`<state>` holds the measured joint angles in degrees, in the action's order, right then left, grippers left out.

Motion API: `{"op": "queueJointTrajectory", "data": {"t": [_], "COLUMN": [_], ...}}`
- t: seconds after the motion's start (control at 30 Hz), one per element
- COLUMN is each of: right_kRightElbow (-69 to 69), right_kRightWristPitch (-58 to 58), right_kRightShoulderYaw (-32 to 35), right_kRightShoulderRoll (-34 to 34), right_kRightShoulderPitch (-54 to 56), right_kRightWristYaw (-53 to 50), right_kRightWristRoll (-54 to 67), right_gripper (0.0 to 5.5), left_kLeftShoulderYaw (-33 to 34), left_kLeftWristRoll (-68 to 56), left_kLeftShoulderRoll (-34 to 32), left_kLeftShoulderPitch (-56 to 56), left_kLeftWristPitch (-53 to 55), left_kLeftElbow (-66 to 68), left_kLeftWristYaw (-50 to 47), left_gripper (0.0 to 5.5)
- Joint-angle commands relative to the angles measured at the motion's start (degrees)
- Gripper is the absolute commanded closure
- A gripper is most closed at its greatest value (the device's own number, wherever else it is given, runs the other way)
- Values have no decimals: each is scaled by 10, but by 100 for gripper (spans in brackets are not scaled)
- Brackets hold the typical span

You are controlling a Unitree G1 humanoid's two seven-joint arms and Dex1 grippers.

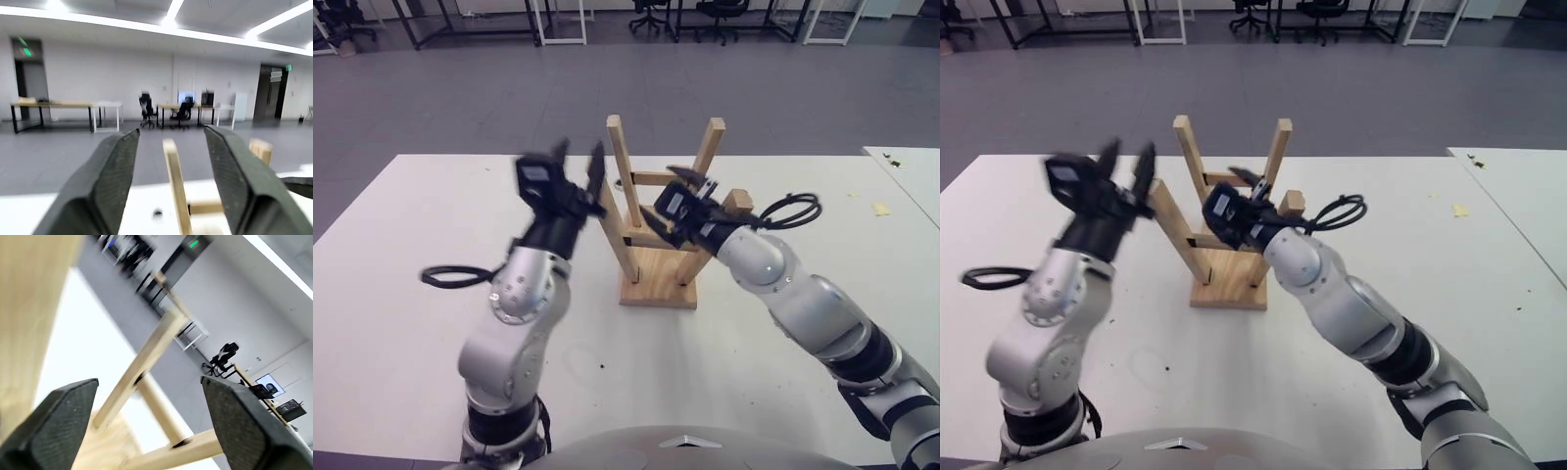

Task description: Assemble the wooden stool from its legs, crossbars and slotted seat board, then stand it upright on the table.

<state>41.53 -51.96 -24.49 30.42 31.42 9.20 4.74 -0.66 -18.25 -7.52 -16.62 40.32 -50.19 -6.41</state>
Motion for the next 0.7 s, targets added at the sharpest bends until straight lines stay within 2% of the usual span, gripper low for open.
{"op": "queueJointTrajectory", "data": {"t": [0.03,0.1,0.17,0.23,0.3,0.37,0.43,0.5,0.53,0.67,0.7], "right_kRightElbow": [17,-10,-47,-65,-96,-127,-140,-133,-126,-145,-169], "right_kRightWristPitch": [43,31,6,-13,-43,-47,-39,-42,-44,-48,-21], "right_kRightShoulderYaw": [192,312,383,376,331,282,283,346,370,472,443], "right_kRightShoulderRoll": [-22,-49,-39,-18,-20,-32,-54,-90,-86,-25,18], "right_kRightShoulderPitch": [28,56,53,-28,-100,-131,-122,-82,-59,36,16], "right_kRightWristYaw": [54,76,107,156,167,160,145,120,111,102,126], "right_kRightWristRoll": [83,172,236,269,273,258,265,319,333,390,345], "right_gripper": [160,160,160,160,160,160,160,160,160,160,160], "left_kLeftShoulderYaw": [126,146,119,68,21,-63,-94,-66,-41,76,109], "left_kLeftWristRoll": [-133,-167,-153,-121,-94,-15,16,11,-4,-94,-125], "left_kLeftShoulderRoll": [-50,-71,-93,-107,-104,-133,-147,-148,-145,-136,-133], "left_kLeftShoulderPitch": [-143,-160,-121,-44,14,41,47,31,11,-103,-123], "left_kLeftWristPitch": [10,8,-4,-28,-53,-92,-115,-127,-128,-139,-134], "left_kLeftElbow": [28,80,132,173,225,295,314,300,287,247,240], "left_kLeftWristYaw": [70,112,160,203,231,255,266,256,248,220,211], "left_gripper": [226,198,181,181,181,181,181,181,181,181,181]}}
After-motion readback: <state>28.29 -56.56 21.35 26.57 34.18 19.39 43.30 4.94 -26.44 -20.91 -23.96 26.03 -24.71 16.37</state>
